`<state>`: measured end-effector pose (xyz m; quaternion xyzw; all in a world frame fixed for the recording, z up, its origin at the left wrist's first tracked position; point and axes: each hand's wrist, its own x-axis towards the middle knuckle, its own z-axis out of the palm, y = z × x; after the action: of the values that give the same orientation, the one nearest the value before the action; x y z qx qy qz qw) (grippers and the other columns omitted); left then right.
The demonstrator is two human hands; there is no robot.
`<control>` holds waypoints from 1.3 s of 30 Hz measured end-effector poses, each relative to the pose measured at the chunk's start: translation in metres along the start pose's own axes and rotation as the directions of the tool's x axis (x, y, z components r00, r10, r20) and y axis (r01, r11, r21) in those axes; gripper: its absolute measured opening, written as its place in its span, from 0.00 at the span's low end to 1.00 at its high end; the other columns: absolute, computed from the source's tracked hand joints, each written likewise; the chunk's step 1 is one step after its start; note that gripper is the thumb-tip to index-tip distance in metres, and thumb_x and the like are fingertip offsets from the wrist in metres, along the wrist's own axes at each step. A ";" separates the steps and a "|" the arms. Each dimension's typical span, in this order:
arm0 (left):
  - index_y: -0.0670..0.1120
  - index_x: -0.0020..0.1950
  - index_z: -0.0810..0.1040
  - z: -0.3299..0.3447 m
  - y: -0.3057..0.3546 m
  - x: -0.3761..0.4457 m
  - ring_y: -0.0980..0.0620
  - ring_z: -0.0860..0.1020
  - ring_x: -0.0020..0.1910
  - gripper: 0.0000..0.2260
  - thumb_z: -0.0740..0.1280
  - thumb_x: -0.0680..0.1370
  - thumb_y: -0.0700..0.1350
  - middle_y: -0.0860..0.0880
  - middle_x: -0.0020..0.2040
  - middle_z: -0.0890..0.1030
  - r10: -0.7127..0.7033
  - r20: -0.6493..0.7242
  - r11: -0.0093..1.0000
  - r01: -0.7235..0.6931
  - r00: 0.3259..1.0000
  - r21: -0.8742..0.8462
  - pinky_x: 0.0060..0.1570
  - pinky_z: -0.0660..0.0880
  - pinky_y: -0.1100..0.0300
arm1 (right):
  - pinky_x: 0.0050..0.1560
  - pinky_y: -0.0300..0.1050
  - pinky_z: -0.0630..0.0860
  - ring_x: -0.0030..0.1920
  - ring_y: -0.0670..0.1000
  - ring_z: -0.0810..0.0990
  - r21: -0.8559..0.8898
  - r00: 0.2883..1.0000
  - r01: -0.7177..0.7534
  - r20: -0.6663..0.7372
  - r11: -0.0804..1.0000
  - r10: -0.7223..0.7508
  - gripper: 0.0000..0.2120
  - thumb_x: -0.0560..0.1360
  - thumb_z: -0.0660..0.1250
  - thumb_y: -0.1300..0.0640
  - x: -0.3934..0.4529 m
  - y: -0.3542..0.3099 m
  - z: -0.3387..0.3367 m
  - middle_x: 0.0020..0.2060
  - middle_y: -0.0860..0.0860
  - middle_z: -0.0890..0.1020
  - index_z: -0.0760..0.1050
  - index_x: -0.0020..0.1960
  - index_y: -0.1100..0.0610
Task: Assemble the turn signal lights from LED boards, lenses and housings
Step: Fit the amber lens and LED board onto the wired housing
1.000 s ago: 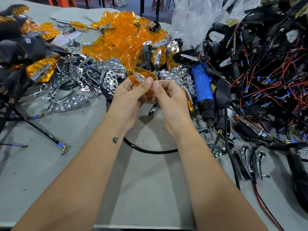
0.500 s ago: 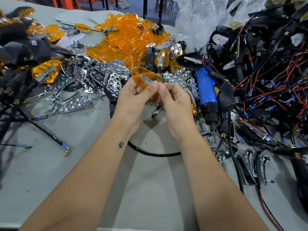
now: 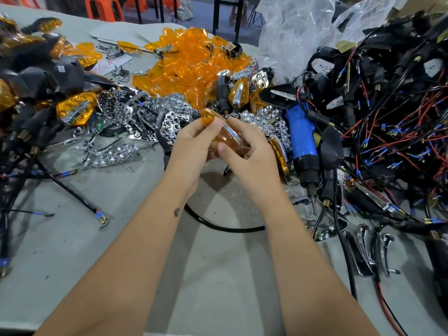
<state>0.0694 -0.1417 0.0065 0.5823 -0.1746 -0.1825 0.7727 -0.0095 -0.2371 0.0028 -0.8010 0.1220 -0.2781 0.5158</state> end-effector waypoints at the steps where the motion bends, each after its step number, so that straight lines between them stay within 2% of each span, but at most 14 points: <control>1: 0.52 0.45 0.84 -0.002 0.002 0.000 0.51 0.84 0.44 0.09 0.65 0.82 0.45 0.49 0.44 0.86 0.013 0.033 0.999 -0.014 0.999 0.040 0.41 0.80 0.61 | 0.58 0.45 0.77 0.56 0.44 0.77 -0.013 1.000 0.003 -0.024 1.000 -0.003 0.21 0.76 0.72 0.57 0.000 0.000 0.000 0.58 0.46 0.77 0.74 0.67 0.51; 5: 0.57 0.43 0.85 -0.009 0.011 -0.004 0.58 0.83 0.41 0.13 0.63 0.81 0.47 0.55 0.42 0.86 0.126 0.080 0.947 -0.144 0.989 0.288 0.38 0.77 0.66 | 0.55 0.49 0.80 0.53 0.47 0.80 -0.025 0.995 -0.022 -0.094 0.999 0.020 0.20 0.74 0.74 0.56 0.001 0.004 0.002 0.55 0.48 0.80 0.74 0.64 0.51; 8: 0.55 0.50 0.82 -0.023 0.016 0.002 0.59 0.81 0.42 0.08 0.63 0.80 0.46 0.57 0.42 0.84 0.293 -0.180 0.866 -0.180 0.939 0.467 0.42 0.77 0.64 | 0.56 0.39 0.77 0.55 0.40 0.77 -0.057 0.994 -0.035 -0.108 0.998 0.029 0.22 0.74 0.73 0.54 0.001 0.006 0.003 0.58 0.44 0.76 0.71 0.66 0.49; 11: 0.50 0.57 0.80 -0.048 0.016 0.012 0.57 0.78 0.47 0.09 0.64 0.79 0.46 0.57 0.48 0.80 0.366 -0.397 0.704 0.028 0.842 0.710 0.44 0.73 0.62 | 0.50 0.31 0.73 0.52 0.36 0.74 -0.146 0.997 -0.039 -0.079 0.989 0.028 0.20 0.75 0.70 0.51 -0.001 0.007 0.006 0.56 0.40 0.72 0.71 0.66 0.46; 14: 0.48 0.63 0.77 -0.059 0.009 0.018 0.46 0.75 0.59 0.14 0.66 0.78 0.48 0.47 0.59 0.78 0.407 -0.371 0.519 0.123 0.835 0.846 0.47 0.69 0.55 | 0.49 0.42 0.76 0.51 0.43 0.74 -0.342 0.999 -0.003 -0.048 0.940 -0.014 0.18 0.75 0.68 0.49 -0.002 0.008 0.008 0.52 0.42 0.71 0.73 0.64 0.48; 16: 0.46 0.65 0.74 -0.056 0.005 0.019 0.42 0.73 0.61 0.17 0.66 0.79 0.52 0.44 0.60 0.76 0.406 -0.344 0.439 0.149 0.846 0.886 0.47 0.66 0.53 | 0.50 0.44 0.73 0.54 0.46 0.73 -0.455 0.999 0.016 -0.034 0.890 -0.036 0.18 0.75 0.68 0.48 -0.003 0.008 0.009 0.52 0.44 0.72 0.73 0.64 0.49; 22: 0.43 0.66 0.70 -0.054 0.000 0.020 0.38 0.75 0.55 0.18 0.64 0.81 0.51 0.44 0.47 0.79 0.373 -0.268 0.286 0.164 0.888 0.944 0.42 0.66 0.51 | 0.50 0.41 0.65 0.53 0.48 0.68 -0.627 0.997 0.030 -0.034 0.778 -0.066 0.19 0.75 0.67 0.47 -0.004 0.009 0.010 0.52 0.47 0.71 0.73 0.64 0.52; 25: 0.44 0.70 0.70 -0.053 -0.001 0.020 0.42 0.78 0.51 0.20 0.67 0.79 0.49 0.46 0.48 0.78 0.373 -0.247 0.366 0.103 0.894 0.925 0.42 0.67 0.54 | 0.53 0.43 0.66 0.55 0.51 0.68 -0.733 0.995 0.017 -0.056 0.679 -0.085 0.20 0.76 0.67 0.46 -0.004 0.010 0.010 0.54 0.51 0.72 0.73 0.64 0.54; 28: 0.47 0.73 0.70 -0.050 0.001 0.021 0.52 0.76 0.56 0.24 0.68 0.78 0.50 0.50 0.62 0.78 0.298 -0.287 0.621 0.043 0.910 0.782 0.52 0.69 0.57 | 0.57 0.45 0.66 0.57 0.53 0.68 -0.779 0.997 0.024 -0.031 0.627 -0.077 0.22 0.77 0.66 0.43 -0.004 0.009 0.012 0.57 0.52 0.72 0.72 0.66 0.54; 30: 0.45 0.72 0.72 -0.047 0.005 0.024 0.53 0.76 0.59 0.23 0.70 0.78 0.48 0.49 0.66 0.78 0.163 -0.293 0.841 0.022 0.942 0.540 0.58 0.72 0.56 | 0.59 0.45 0.65 0.59 0.53 0.67 -0.767 0.994 0.038 -0.039 0.641 -0.106 0.23 0.77 0.67 0.43 -0.005 0.007 0.013 0.58 0.52 0.72 0.72 0.68 0.54; 32: 0.41 0.67 0.77 -0.041 0.008 0.023 0.49 0.81 0.53 0.19 0.71 0.77 0.45 0.47 0.57 0.83 -0.047 -0.226 0.975 0.094 0.973 0.200 0.52 0.79 0.53 | 0.60 0.44 0.65 0.59 0.52 0.67 -0.689 0.984 0.045 -0.094 0.724 -0.150 0.21 0.78 0.66 0.46 -0.005 0.005 0.013 0.58 0.52 0.73 0.74 0.68 0.54; 35: 0.41 0.51 0.78 -0.028 0.007 0.018 0.53 0.79 0.35 0.04 0.68 0.78 0.41 0.50 0.37 0.82 -0.191 -0.043 0.976 0.185 0.981 -0.115 0.34 0.77 0.61 | 0.60 0.42 0.67 0.58 0.47 0.68 -0.437 0.976 0.044 -0.172 0.899 -0.131 0.16 0.80 0.64 0.51 -0.004 0.001 0.011 0.55 0.48 0.74 0.76 0.65 0.53; 37: 0.43 0.53 0.73 -0.019 0.004 0.016 0.49 0.79 0.39 0.04 0.66 0.80 0.39 0.46 0.41 0.80 -0.216 0.003 0.943 0.209 0.976 -0.258 0.38 0.80 0.57 | 0.56 0.43 0.73 0.54 0.45 0.73 -0.307 0.973 0.065 -0.192 0.949 -0.129 0.10 0.80 0.64 0.54 -0.005 -0.001 0.011 0.51 0.46 0.75 0.78 0.59 0.54; 39: 0.43 0.54 0.71 -0.013 0.001 0.017 0.44 0.77 0.48 0.05 0.64 0.80 0.37 0.40 0.50 0.77 -0.220 0.007 0.915 0.209 0.975 -0.344 0.52 0.80 0.46 | 0.51 0.47 0.75 0.47 0.44 0.75 -0.227 0.978 0.064 -0.178 0.972 -0.106 0.05 0.80 0.65 0.55 -0.006 -0.002 0.014 0.47 0.47 0.77 0.77 0.52 0.54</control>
<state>0.0907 -0.1386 0.0050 0.4572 -0.0629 -0.2845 0.8402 -0.0070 -0.2225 -0.0014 -0.8277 0.1658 -0.3598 0.3975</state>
